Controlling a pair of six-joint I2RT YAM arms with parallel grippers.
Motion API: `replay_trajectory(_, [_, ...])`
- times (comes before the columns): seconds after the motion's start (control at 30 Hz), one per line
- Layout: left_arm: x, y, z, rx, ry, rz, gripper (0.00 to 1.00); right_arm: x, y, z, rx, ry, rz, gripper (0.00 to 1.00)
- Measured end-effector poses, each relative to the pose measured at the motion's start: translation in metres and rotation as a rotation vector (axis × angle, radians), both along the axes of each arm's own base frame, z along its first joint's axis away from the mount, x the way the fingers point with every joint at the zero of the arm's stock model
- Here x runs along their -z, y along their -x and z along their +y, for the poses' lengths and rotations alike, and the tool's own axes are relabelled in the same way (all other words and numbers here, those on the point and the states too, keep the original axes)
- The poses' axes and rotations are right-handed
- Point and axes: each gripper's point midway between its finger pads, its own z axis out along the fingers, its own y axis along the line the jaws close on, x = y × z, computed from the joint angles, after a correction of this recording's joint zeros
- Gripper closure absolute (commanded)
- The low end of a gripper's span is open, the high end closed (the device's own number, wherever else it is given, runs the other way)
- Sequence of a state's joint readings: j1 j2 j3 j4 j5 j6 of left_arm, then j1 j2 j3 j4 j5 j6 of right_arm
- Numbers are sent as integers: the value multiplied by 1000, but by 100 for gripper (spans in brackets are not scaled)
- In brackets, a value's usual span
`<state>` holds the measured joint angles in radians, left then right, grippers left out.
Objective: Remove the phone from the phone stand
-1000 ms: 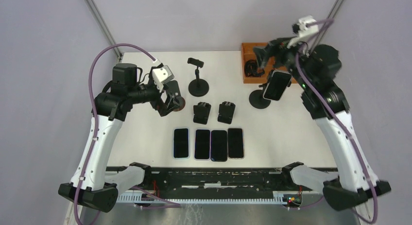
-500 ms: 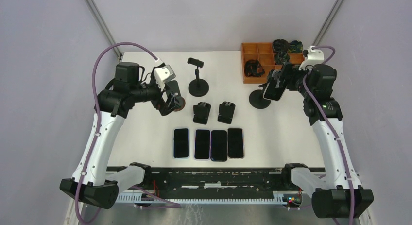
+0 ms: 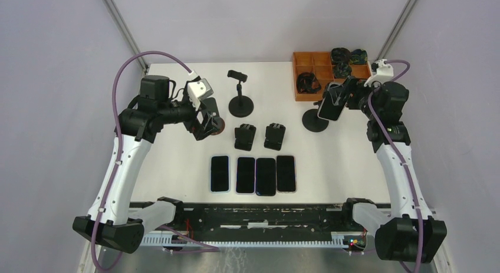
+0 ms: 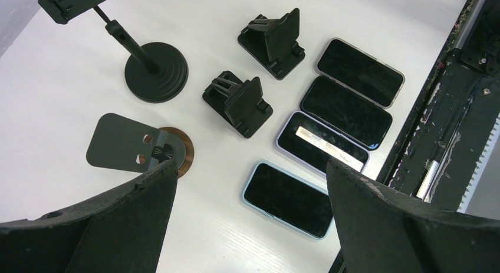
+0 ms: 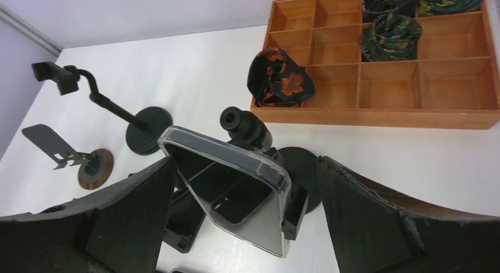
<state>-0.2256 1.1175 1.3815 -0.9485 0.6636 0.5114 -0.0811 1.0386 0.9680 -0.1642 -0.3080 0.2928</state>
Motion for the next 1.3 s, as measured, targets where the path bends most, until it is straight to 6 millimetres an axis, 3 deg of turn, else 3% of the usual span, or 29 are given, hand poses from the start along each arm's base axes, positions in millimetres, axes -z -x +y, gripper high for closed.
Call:
replay_trajectory(0.3, [1, 1, 0, 1, -1, 5, 0, -6, -10, 22, -115, -78, -43, 42])
replay_trajectory(0.53, [3, 3, 0, 3, -2, 20, 0, -8, -9, 31, -166, -111, -49, 37])
replay_trajectory(0.8, [3, 6, -2, 19, 9, 28, 0, 12, 0, 36, -190, -118, -37, 39])
replay_trajectory(0.87, [3, 6, -3, 21, 10, 31, 0, 11, 2, 36, -191, -115, -48, 45])
replay_trajectory(1.13, [7, 3, -4, 22, 8, 45, 0, 1, 3, 36, -195, -114, -88, 90])
replay_trajectory(1.3, [7, 4, -4, 24, 10, 46, 0, -2, 1, 38, -204, -131, -88, 100])
